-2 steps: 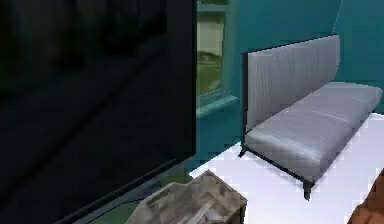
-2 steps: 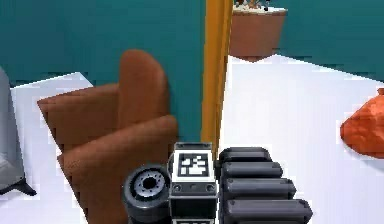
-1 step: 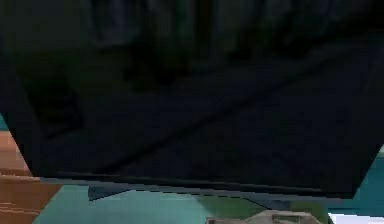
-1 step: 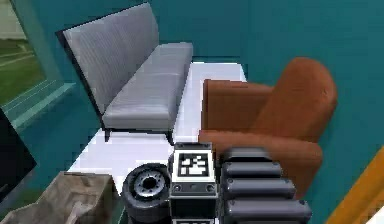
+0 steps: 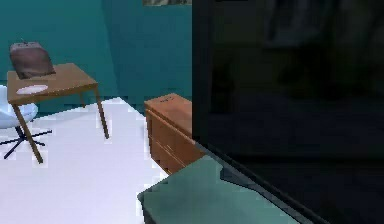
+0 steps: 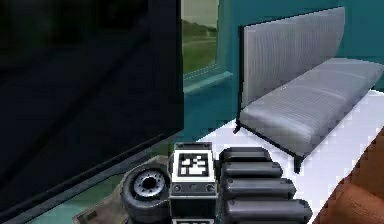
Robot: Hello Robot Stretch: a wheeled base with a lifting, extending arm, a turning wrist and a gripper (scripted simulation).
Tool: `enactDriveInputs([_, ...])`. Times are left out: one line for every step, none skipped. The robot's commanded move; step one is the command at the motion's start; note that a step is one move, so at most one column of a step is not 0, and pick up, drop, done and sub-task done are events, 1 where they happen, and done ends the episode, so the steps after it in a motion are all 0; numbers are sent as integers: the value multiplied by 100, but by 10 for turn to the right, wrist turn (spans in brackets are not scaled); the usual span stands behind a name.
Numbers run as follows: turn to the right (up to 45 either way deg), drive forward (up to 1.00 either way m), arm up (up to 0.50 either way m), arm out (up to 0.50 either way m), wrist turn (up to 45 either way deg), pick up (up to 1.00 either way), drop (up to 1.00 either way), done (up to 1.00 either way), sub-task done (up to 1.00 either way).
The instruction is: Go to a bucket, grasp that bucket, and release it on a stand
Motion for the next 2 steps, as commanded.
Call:
enactDriveInputs([-240, 0, 0, 0, 0, 0, 0, 0, 0])
enactDriveInputs([0, 15, 0, 0, 0, 0, 0, 0, 0])
